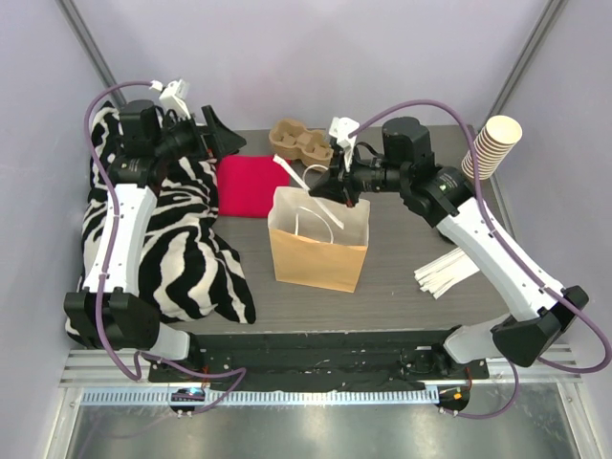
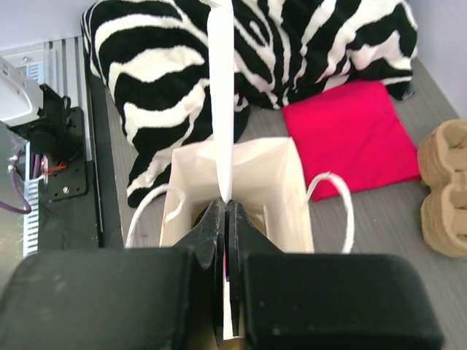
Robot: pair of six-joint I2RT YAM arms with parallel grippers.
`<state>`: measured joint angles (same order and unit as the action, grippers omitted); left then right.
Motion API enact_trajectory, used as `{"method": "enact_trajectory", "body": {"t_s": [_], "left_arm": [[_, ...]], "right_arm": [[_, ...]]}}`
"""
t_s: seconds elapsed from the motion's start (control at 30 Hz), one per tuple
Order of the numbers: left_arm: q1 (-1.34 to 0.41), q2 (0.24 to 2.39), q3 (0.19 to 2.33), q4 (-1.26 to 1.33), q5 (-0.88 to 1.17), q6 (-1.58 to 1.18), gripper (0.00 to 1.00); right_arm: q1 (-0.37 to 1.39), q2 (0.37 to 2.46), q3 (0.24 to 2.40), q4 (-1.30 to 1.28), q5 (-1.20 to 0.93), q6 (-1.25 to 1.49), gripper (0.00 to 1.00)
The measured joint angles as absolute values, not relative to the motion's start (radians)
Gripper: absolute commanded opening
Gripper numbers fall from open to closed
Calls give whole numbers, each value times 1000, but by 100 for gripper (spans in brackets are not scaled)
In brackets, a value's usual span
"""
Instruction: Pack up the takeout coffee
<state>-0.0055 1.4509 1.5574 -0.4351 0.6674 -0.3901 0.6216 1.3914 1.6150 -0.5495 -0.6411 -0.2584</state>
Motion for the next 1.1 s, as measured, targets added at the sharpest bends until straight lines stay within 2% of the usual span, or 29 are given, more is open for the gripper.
{"method": "enact_trajectory", "body": {"t_s": [0.53,0.9,1.0,1.07,1.1], "left_arm": [[-5,1438,1520,-442,646,-385,100],[-5,1429,1508,-471,636,-363,100],[-5,1429,1509,-479,636,-357,100],[-5,1429,1509,-485,635,-354,100],[-6,1429,1508,-486,633,-353,100]], "right_arm": [[627,1313,1350,-532,-638,-306,1],[627,1302,1294,-551,-633,-350,1],[627,1302,1291,-563,-631,-361,13],[627,1302,1291,-566,-630,-366,17],[627,1302,1291,-568,-630,-369,25]]}}
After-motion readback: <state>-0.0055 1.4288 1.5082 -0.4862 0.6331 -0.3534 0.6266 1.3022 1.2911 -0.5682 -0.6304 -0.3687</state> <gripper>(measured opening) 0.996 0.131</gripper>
